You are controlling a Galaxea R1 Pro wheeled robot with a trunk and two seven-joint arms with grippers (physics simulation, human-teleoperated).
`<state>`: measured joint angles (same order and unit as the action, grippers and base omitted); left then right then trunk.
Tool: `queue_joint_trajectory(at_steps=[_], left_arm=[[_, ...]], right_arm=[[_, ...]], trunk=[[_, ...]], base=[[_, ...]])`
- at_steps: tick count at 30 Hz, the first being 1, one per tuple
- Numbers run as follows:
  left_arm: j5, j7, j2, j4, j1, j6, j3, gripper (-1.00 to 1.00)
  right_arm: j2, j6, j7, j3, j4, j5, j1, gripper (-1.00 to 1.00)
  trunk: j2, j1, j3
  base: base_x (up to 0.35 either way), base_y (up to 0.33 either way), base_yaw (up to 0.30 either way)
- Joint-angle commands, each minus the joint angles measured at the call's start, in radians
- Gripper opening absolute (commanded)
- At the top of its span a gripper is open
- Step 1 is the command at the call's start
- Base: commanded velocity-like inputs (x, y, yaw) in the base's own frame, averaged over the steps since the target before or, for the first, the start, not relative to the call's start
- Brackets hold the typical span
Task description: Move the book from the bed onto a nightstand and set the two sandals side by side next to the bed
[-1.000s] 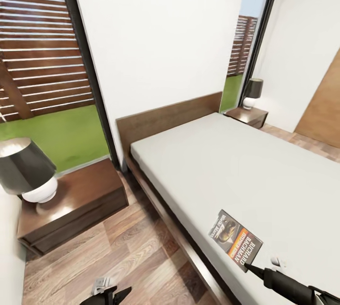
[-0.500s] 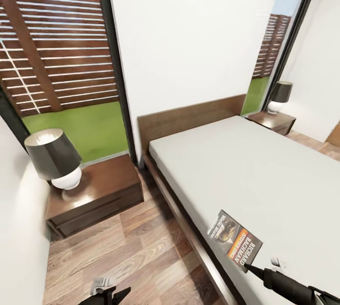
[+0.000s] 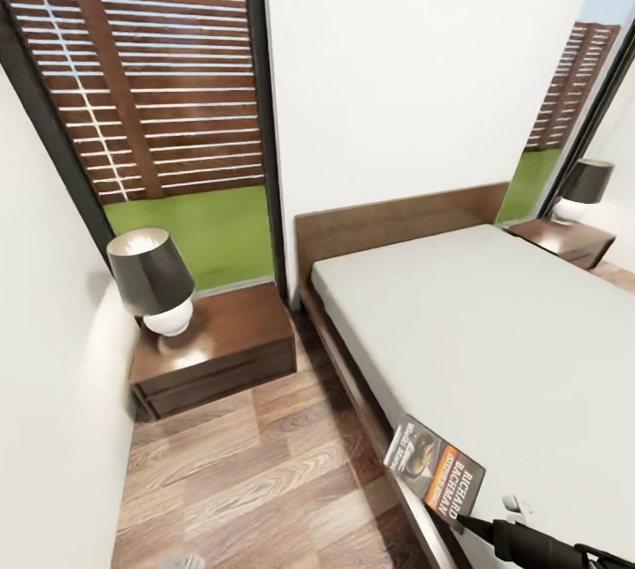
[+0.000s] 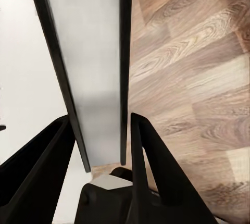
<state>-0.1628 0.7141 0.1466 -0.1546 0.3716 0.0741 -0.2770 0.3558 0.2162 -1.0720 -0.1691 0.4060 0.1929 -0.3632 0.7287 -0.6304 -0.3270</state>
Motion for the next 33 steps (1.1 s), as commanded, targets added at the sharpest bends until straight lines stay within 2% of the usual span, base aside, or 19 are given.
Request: queue_joint_trajectory(at_steps=[1,21,24,26,29,33], left_arm=[[-0.016,-0.011,-0.001,0.004,0.001,0.01,-0.007,1.0],[-0.02,-0.019,-0.004,0.006,0.001,0.012,-0.005,1.0],[-0.02,-0.02,-0.004,0.006,0.001,0.012,-0.006,1.0],[-0.02,-0.021,-0.003,0.006,0.001,0.012,-0.007,1.0],[-0.02,-0.021,-0.003,0.006,0.001,0.012,-0.006,1.0],[-0.02,-0.021,-0.004,0.006,0.001,0.012,-0.005,1.0]], right_arm=[[0.0,0.011,-0.003,-0.003,0.0,0.006,0.0,-1.0],[-0.003,0.01,0.004,-0.002,-0.023,0.004,0.0,-1.0],[-0.041,-0.007,0.007,-0.001,-0.116,-0.016,0.0,-1.0],[-0.069,-0.042,0.008,0.0,-0.164,-0.058,0.0,-1.0],[-0.08,-0.061,0.009,-0.001,-0.184,-0.104,0.0,-1.0],[-0.081,-0.067,0.009,-0.002,-0.19,-0.119,0.0,-1.0]], trunk=[[0.001,0.0,-0.001],[0.001,0.0,-0.001],[0.001,0.0,-0.001],[0.001,0.0,-0.001],[0.001,0.0,-0.001],[0.001,0.0,-0.001]], base=[[0.0,0.0,0.283],[0.0,0.0,0.284],[0.0,0.0,0.291],[0.0,0.0,0.292],[0.0,0.0,0.292],[0.0,0.0,0.292]])
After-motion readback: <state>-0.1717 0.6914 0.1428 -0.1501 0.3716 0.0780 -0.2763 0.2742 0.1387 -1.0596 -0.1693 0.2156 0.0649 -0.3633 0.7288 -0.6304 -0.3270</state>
